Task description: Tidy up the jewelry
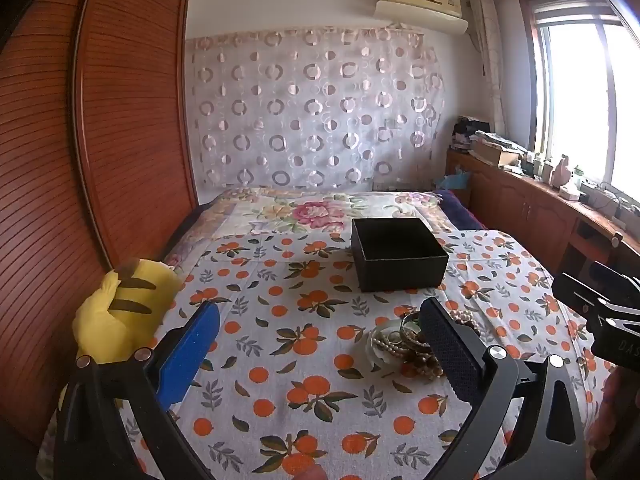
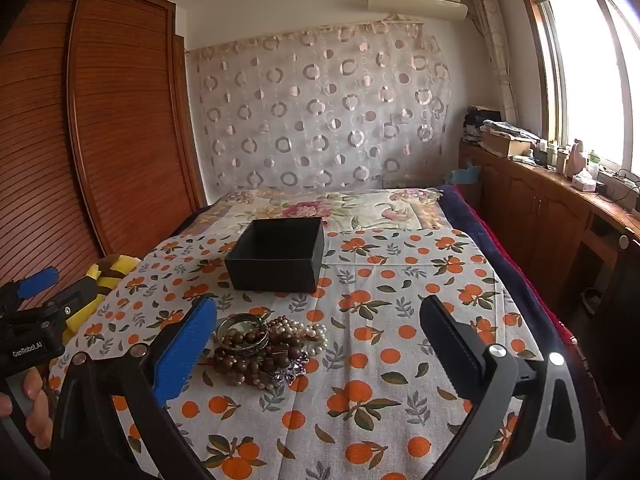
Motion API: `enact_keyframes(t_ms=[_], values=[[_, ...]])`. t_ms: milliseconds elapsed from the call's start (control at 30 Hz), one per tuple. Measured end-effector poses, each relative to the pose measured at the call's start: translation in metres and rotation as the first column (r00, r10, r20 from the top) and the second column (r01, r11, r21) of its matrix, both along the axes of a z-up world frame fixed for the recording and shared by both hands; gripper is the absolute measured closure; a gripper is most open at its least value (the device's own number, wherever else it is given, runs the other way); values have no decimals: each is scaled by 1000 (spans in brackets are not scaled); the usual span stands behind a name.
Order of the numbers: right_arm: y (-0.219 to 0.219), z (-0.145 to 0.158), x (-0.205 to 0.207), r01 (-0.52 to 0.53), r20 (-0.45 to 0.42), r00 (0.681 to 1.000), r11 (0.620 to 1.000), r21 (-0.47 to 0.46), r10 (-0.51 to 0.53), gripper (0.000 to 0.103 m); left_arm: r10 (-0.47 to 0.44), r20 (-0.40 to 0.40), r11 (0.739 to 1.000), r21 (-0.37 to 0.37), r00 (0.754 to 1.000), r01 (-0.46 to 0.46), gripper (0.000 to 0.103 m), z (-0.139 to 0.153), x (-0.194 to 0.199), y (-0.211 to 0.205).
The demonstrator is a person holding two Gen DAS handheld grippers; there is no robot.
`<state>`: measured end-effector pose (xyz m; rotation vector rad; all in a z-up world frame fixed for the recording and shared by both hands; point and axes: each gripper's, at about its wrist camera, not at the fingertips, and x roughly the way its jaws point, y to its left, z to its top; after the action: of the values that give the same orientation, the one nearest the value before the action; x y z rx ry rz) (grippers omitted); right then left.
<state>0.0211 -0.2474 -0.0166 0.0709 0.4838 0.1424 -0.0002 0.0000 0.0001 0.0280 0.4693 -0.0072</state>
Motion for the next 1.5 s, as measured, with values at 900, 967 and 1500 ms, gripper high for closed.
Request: enact_keyframes(t_ms=[900,967,1500], values=[[0,2,0,0,3,1000,1000,-4,0,2,-1,4,1000,-4,1000,1,6,0,0,0],[0,2,0,0,3,1000,1000,-5,0,2,-1,4,1000,-4,1000,1,6,0,0,0],[0,4,-1,-1,4,1000,1000,-6,1,2,0,8,1000,-7,1000,0,6,-1,1,1]])
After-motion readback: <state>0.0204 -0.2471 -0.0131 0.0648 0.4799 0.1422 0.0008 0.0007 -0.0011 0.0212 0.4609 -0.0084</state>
